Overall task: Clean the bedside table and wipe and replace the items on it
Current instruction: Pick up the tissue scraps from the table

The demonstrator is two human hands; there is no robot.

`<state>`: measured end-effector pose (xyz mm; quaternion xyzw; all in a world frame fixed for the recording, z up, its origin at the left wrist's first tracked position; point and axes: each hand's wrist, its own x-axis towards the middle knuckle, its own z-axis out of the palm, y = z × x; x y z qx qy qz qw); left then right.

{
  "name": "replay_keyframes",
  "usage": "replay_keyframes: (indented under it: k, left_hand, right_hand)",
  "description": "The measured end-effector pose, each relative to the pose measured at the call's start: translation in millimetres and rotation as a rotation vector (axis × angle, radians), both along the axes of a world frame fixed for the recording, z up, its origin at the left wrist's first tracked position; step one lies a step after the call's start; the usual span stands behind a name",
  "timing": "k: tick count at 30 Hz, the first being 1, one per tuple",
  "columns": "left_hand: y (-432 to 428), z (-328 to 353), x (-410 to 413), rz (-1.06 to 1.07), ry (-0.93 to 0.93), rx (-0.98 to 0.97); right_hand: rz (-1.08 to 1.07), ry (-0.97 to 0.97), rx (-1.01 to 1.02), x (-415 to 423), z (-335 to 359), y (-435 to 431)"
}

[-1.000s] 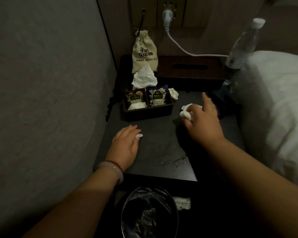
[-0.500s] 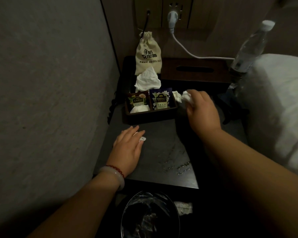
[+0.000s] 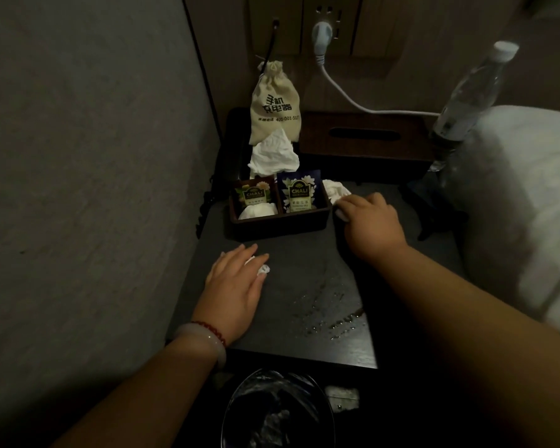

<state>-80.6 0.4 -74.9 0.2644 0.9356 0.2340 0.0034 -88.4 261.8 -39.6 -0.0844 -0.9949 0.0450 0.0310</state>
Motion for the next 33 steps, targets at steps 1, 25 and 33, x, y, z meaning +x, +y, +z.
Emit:
replay_keyframes:
  k: [1, 25, 33]
  left_hand:
    - [0, 0, 0, 0.0, 0.003, -0.003]
    - [-3, -6, -1, 0.003, 0.057, 0.141]
    - [-10, 24, 29, 0.118, 0.09, 0.328]
  right_hand:
    - [-0.016, 0.016, -0.004, 6, -2, 0]
    - [-0.063, 0.349, -0.212, 59, -10, -20]
    - [-0.129, 0.527, -0.867, 134, 32, -74]
